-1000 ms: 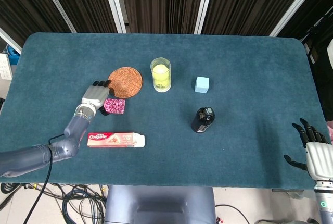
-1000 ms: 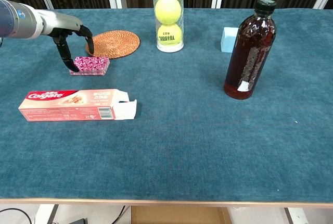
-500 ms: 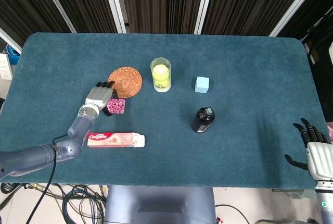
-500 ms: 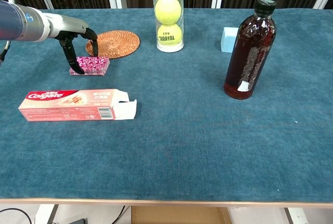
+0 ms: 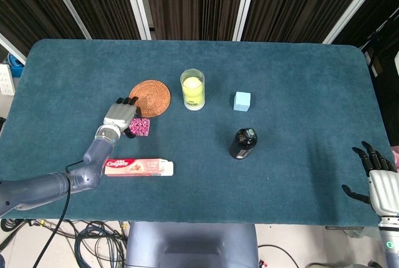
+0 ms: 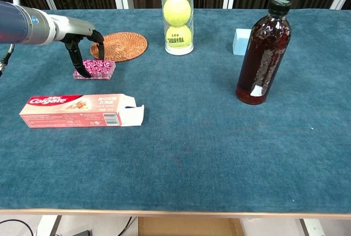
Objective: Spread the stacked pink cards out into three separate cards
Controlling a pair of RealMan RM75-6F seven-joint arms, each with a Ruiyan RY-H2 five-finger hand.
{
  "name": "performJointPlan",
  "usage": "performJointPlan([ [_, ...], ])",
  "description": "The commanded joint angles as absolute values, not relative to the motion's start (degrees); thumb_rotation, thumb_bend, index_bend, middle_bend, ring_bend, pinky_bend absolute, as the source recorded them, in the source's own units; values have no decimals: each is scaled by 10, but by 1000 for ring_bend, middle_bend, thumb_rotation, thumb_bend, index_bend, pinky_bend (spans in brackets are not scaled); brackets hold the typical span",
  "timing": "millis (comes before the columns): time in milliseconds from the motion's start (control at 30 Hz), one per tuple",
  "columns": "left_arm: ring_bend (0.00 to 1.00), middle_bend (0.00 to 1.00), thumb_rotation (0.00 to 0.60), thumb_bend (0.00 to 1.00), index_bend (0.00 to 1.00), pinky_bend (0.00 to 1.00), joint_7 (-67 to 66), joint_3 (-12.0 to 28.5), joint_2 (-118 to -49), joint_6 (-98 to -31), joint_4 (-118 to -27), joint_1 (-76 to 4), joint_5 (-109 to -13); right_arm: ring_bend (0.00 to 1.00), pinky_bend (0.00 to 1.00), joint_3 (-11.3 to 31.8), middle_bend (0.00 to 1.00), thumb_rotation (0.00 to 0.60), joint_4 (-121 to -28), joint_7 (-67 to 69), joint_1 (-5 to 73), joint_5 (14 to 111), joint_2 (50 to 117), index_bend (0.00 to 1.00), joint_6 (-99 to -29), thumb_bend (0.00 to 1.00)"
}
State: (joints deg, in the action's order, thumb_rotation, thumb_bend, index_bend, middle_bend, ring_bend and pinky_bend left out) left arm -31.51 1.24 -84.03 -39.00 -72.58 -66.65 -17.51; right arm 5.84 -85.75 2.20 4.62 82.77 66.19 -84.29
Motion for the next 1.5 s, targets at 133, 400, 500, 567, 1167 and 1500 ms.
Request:
performJointPlan([
  [133, 0, 92, 600, 183, 433, 0, -317, 12, -845, -388, -719, -668, -171, 125, 237, 59, 62, 600, -857, 22, 47, 826, 662, 161, -842, 113],
  [400, 0, 92, 600, 183, 431, 0, -317, 14, -850, -387, -713, -669, -170, 125, 236, 59, 62, 600, -857, 22, 47, 825, 662, 162, -839, 113],
  [500, 0, 92, 600, 183, 433, 0, -318, 13, -852, -385, -711, -669, -169, 125, 236, 59, 62, 600, -857, 22, 47, 824, 662, 161, -838, 113],
  [567, 0, 91, 600, 183, 436, 0, -318, 13, -853, -384, -710, -669, -169, 125, 236, 59, 62, 600, -857, 22, 48, 824, 662, 161, -838, 113],
  [1167, 0, 104, 600, 269, 495, 0, -320, 18, -854, -392, -712, -669, -172, 126, 237, 59, 62, 600, -858, 26, 47, 825, 660, 161, -839, 113],
  [1500, 0, 104, 600, 307, 514, 0, -339, 12, -833, -399, -739, -677, -157, 126, 236, 58, 62, 600, -860, 26, 48, 825, 659, 163, -835, 112],
])
